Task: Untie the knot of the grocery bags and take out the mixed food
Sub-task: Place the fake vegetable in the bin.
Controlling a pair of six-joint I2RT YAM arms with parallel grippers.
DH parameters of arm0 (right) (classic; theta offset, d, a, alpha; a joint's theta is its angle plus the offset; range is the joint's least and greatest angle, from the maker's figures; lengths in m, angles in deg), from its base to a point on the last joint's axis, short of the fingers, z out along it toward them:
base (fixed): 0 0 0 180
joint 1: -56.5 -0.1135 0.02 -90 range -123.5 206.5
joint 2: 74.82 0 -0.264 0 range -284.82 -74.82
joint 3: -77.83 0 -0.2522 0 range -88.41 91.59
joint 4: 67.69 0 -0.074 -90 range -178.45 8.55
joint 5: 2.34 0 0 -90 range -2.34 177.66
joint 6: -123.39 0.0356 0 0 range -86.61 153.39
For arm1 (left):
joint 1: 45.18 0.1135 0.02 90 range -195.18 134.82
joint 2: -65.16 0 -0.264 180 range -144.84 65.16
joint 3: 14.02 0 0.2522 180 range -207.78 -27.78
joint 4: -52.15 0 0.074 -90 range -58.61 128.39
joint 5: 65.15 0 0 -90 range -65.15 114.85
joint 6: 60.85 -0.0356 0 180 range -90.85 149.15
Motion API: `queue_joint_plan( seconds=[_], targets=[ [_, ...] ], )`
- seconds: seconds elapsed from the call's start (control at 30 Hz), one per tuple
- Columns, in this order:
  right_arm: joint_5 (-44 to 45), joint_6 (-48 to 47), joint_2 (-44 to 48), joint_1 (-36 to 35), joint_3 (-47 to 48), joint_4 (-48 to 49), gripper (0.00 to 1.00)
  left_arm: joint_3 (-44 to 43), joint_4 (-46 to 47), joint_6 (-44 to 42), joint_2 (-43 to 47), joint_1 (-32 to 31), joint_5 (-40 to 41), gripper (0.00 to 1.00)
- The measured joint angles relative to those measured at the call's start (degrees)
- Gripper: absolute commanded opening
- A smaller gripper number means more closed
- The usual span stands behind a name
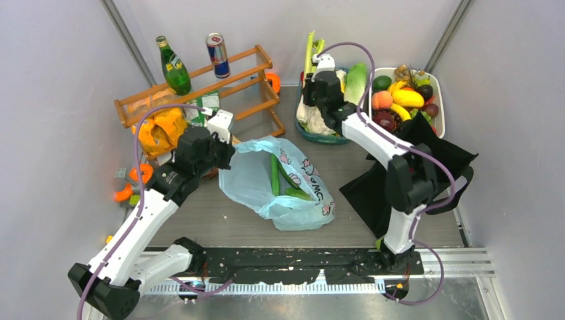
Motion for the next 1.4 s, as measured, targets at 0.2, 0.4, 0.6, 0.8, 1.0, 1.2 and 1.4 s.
queue_joint_plan(
  seconds=[0.2,0.4,0.6,0.8,1.0,1.2,1.4],
  targets=[
    [1.01,2.25,-12.39,0.74,9.35,-4.00,0.05,0.09,0.09,-0.09,0.04,0.00,0.02,0.00],
    [2.32,3.10,-18.10,1.46,13.81,-8.15,0.05,0.09,0.13,-0.20,0.11,0.00,0.02,0.00],
    [3.41,3.26,-19.45,2.27,18.03,-12.02,0.07,0.09,0.15,-0.20,0.44,0.00,0.02,0.00],
    [3.91,3.67,-21.31,2.86,20.04,-13.86,0.27,0.11,0.15,-0.20,0.61,0.00,0.02,0.00],
    [4.00,4.11,-21.44,2.86,20.61,-14.58,0.62,0.11,0.15,-0.17,0.66,0.00,0.00,0.00],
    [4.87,3.54,-21.40,3.54,20.59,-15.15,0.80,0.11,0.15,-0.17,0.66,0.00,-0.04,0.00],
    [4.83,2.97,-19.54,3.87,18.27,-14.62,0.91,0.11,0.15,-0.15,0.68,0.00,-0.07,0.00]
  ],
)
